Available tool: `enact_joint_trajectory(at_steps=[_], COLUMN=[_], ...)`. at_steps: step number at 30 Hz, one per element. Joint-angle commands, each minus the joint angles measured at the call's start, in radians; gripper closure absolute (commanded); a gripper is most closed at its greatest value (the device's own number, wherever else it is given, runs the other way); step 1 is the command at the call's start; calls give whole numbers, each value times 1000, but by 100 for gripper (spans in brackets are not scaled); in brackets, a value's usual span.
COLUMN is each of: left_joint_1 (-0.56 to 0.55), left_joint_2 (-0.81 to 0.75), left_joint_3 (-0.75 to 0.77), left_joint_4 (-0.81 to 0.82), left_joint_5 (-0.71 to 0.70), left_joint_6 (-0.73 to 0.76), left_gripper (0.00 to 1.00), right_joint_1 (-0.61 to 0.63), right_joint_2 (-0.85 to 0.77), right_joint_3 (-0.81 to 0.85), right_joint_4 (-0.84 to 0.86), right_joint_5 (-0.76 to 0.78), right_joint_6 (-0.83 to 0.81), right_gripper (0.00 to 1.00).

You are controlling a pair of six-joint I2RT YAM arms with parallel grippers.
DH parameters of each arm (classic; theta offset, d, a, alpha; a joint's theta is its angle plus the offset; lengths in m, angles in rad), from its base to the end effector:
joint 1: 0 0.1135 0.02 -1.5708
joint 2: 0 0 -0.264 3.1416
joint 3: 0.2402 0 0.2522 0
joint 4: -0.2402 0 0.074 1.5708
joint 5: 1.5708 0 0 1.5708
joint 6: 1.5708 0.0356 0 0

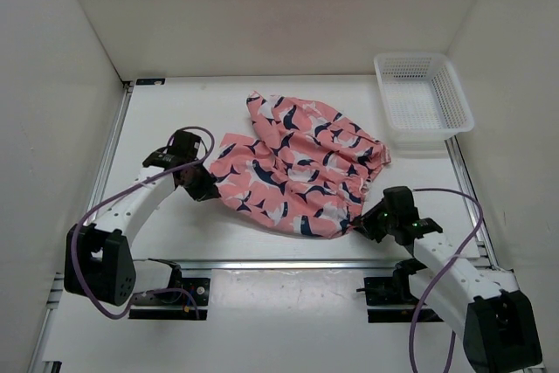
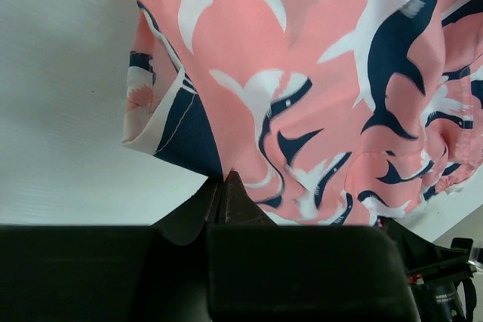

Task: Fold and stack the shorts
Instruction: Flatten the shorts out

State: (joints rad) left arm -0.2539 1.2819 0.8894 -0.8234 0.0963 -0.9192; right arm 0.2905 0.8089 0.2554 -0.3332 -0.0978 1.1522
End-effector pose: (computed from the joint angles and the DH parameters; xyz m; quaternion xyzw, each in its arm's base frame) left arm 0.2238 -0.0616 0.2257 -0.3130 0.9320 -0.1370 0.1206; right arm 0.1397 0.0454 0.1420 0.3781 0.8618 0.2558 0.2212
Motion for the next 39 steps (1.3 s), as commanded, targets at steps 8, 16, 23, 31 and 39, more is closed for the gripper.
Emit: enact_joint_trajectory(at_steps=[8,16,23,31,39], left_joint_1=[50,111,111,111,111], left_joint_2=[-19,-36,-252,-389,-291], left_joint_3=[334,943,1094,1226,1330], left_joint_4=[-51,-183,-86,-59,-59], left_joint_5=[-29,-75,-133,-247,-265], left_joint_6=[60,172,218,304,338], left_gripper=[90,90,90,90,90], right_joint_1=[7,7,7,7,7], right_joint_2=[137,306,215,102,93], right_joint_3=[491,1221,1504,1610,1633], right_joint_4=[-153,-426,-514,-524,-524], right_joint_5=[248,80,-138,-338,-315], right_joint_6=[-268,-643,-729,-686,-617], right_gripper=[100,100,100,100,100])
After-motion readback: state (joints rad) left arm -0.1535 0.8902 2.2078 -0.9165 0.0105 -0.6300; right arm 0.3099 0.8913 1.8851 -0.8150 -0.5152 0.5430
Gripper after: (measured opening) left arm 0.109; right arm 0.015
